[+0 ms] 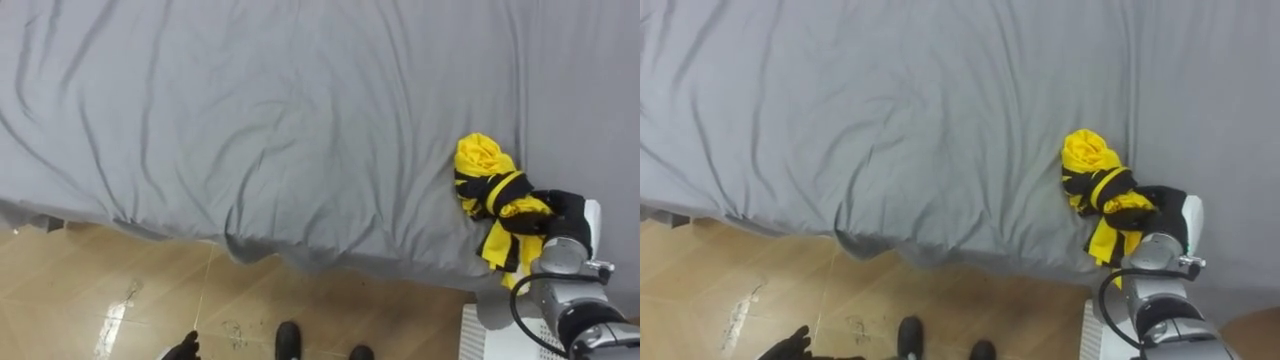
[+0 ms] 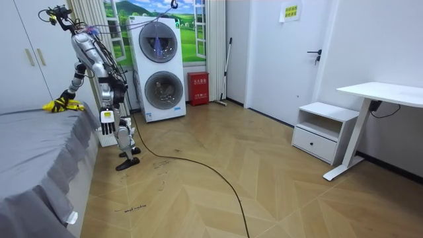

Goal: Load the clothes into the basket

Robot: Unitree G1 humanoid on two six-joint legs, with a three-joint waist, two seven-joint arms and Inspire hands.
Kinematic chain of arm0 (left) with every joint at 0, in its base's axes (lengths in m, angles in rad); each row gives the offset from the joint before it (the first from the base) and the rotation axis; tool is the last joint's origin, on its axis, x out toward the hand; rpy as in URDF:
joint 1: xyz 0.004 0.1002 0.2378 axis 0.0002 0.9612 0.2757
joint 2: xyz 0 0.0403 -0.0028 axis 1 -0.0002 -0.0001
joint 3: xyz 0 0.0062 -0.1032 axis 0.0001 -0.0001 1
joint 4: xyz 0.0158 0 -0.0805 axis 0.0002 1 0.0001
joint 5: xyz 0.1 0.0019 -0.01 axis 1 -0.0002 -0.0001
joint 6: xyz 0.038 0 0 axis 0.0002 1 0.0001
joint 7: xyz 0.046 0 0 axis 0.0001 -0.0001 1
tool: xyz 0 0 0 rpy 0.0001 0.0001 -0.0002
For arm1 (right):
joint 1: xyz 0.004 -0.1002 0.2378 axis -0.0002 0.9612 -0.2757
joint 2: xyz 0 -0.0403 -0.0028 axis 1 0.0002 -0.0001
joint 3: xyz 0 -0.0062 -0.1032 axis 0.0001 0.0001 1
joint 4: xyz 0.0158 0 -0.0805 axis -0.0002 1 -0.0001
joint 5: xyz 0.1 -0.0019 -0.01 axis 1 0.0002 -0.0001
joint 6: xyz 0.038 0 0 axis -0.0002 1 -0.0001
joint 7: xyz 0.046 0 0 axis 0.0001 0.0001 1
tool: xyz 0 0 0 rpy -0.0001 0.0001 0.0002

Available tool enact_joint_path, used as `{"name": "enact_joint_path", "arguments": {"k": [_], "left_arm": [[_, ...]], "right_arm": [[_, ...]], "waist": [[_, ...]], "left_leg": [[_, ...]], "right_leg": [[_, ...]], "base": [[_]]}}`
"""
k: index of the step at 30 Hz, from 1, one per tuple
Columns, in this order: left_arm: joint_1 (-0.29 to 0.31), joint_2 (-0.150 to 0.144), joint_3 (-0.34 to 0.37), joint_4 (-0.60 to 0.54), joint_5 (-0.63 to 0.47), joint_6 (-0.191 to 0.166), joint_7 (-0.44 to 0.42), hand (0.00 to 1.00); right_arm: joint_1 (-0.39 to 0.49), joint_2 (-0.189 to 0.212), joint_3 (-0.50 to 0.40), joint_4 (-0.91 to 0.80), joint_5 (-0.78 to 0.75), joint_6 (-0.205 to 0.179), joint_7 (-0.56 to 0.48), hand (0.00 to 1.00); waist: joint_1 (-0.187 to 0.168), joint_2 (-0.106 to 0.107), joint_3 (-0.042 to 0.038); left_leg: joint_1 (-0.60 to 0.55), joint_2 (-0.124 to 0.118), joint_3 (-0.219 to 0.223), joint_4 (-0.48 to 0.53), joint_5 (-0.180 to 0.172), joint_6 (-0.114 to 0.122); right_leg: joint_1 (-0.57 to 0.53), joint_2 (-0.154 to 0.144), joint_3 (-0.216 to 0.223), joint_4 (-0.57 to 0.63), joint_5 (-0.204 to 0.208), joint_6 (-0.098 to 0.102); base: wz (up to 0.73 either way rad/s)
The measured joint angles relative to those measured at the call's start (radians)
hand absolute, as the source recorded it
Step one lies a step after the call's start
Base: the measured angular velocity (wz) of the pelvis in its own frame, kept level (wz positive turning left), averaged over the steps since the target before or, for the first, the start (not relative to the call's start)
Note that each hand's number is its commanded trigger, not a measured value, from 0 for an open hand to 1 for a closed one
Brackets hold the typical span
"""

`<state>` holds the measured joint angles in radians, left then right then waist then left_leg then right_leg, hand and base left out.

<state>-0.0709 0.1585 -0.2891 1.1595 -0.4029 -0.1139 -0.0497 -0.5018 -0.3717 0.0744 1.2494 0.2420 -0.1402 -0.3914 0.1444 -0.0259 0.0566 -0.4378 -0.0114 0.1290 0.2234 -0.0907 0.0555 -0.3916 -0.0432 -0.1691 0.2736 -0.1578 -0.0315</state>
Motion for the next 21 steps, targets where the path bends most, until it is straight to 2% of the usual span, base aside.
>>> {"name": "enact_joint_path", "arguments": {"k": [4, 8, 11, 13, 15, 16, 18, 20, 21], "left_arm": [[0.002, 0.004, 0.018, 0.005, 0.005, 0.0, -0.002, 0.0], [0.016, 0.009, 0.059, -0.001, 0.015, 0.001, -0.001, 0.0], [0.034, 0.01, 0.091, -0.006, 0.028, 0.001, 0.006, 0.0], [0.078, 0.011, 0.116, -0.047, 0.059, 0.001, 0.023, 0.0], [0.11, 0.008, 0.131, -0.062, 0.072, 0.001, 0.035, 0.0], [0.124, 0.006, 0.134, -0.061, 0.075, 0.002, 0.039, 0.0], [0.153, 0.005, 0.156, -0.062, 0.097, 0.003, 0.04, 0.0], [0.174, 0.006, 0.171, -0.062, 0.102, 0.003, 0.043, 0.0], [0.186, 0.004, 0.182, -0.063, 0.107, 0.003, 0.045, 0.0]], "right_arm": [[0.003, 0.0, -0.028, -0.022, -0.012, 0.009, 0.003, 1.0], [0.042, 0.0, -0.03, -0.149, -0.011, 0.013, 0.001, 1.0], [0.112, 0.0, -0.034, -0.269, -0.017, 0.012, 0.001, 1.0], [0.211, 0.003, -0.067, -0.408, -0.011, 0.03, 0.001, 1.0], [0.278, 0.005, -0.086, -0.524, -0.012, 0.034, 0.003, 1.0], [0.309, 0.01, -0.103, -0.581, -0.009, 0.033, 0.003, 1.0], [0.365, 0.015, -0.12, -0.657, 0.007, 0.03, 0.003, 1.0], [0.408, 0.02, -0.144, -0.708, 0.021, 0.026, 0.004, 1.0], [0.423, 0.02, -0.159, -0.729, 0.029, 0.026, 0.008, 1.0]], "waist": [[-0.006, -0.002, -0.0026], [-0.04, -0.009, -0.0088], [-0.072, -0.021, -0.0221], [-0.091, -0.036, -0.0353], [-0.113, -0.04, -0.043], [-0.121, -0.041, -0.0444], [-0.136, -0.042, -0.0576], [-0.144, -0.043, -0.0606], [-0.145, -0.043, -0.0609]], "left_leg": [[0.033, 0.0, 0.003, -0.001, 0.0, 0.0], [0.065, -0.001, 0.005, 0.0, 0.0, 0.0], [0.113, -0.002, 0.01, -0.003, 0.0, 0.0], [0.171, -0.005, 0.012, -0.02, -0.001, 0.0], [0.215, -0.007, 0.014, -0.03, -0.001, -0.001], [0.252, -0.007, 0.023, -0.041, -0.002, -0.002], [0.304, -0.007, 0.03, -0.059, -0.009, -0.005], [0.347, -0.001, 0.039, -0.064, -0.023, -0.01], [0.37, 0.0, 0.059, -0.067, -0.03, -0.012]], "right_leg": [[0.031, 0.0, 0.003, 0.0, 0.0, 0.0], [0.064, -0.001, 0.004, 0.0, -0.001, 0.0], [0.117, -0.002, 0.011, -0.015, -0.003, 0.002], [0.171, 0.001, 0.022, -0.036, -0.007, 0.005], [0.219, 0.001, 0.022, -0.055, -0.007, 0.005], [0.25, 0.004, 0.028, -0.065, -0.007, 0.006], [0.302, 0.011, 0.033, -0.09, -0.007, 0.007], [0.337, 0.017, 0.047, -0.094, -0.008, 0.006], [0.351, 0.023, 0.065, -0.095, -0.008, 0.006]], "base": [[-0.01], [0.0], [0.0], [0.0], [-0.03], [-0.12], [-0.12], [-0.23], [-0.47]]}}
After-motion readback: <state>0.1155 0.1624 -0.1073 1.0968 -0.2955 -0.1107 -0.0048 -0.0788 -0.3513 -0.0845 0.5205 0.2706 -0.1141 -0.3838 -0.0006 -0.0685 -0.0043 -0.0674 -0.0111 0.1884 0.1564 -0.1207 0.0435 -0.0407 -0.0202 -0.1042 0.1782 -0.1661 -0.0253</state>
